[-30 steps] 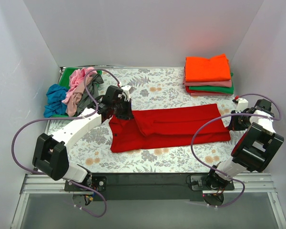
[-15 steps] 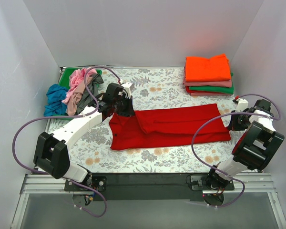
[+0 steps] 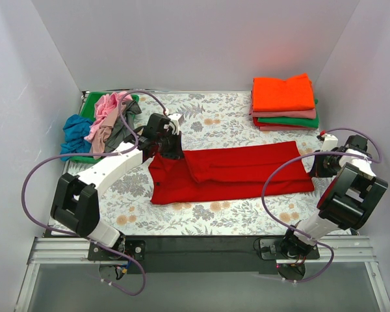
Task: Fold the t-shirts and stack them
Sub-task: Fold the tshirt
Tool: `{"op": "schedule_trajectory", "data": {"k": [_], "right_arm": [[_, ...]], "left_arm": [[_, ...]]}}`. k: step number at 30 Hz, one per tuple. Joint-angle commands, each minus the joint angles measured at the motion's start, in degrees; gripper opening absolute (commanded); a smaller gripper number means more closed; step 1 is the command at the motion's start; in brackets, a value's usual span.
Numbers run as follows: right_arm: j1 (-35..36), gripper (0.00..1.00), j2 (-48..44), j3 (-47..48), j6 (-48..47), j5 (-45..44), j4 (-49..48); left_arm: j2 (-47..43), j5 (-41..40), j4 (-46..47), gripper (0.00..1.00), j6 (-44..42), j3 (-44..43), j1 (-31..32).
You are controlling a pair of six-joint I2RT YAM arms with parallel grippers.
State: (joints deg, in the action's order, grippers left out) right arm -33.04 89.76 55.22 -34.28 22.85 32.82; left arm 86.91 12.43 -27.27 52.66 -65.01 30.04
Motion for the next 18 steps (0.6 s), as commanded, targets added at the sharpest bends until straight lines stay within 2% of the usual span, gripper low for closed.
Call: {"op": "schedule_trajectory", "data": {"k": [1, 4, 5, 7, 18], "right_arm": [[0.5, 0.01, 1.2, 1.6, 2.0, 1.1, -1.4], [1.0, 0.25, 1.8, 2.6, 3.8, 2.3, -2.6], [1.1, 0.39, 1.8, 2.6, 5.5, 2.5, -4.5], [1.3, 0.46, 1.6, 2.7, 7.1, 2.7, -5.8], [1.4, 0.48, -0.9, 3.4, 10.9, 7.9, -8.8]], "left_arm": [[-0.2, -0.8, 1.8, 0.0, -1.0, -1.6, -0.9], [1.0, -0.7, 2.2, 0.0, -1.1, -1.9, -1.3], [1.8, -0.6, 2.3, 0.0, -1.1, -2.0, -1.5], [2.5, -0.2, 2.6, 0.0, -1.1, -2.3, -1.5], [5.4, 0.8, 4.1, 0.0, -0.8, -3.4, -2.4]]}}
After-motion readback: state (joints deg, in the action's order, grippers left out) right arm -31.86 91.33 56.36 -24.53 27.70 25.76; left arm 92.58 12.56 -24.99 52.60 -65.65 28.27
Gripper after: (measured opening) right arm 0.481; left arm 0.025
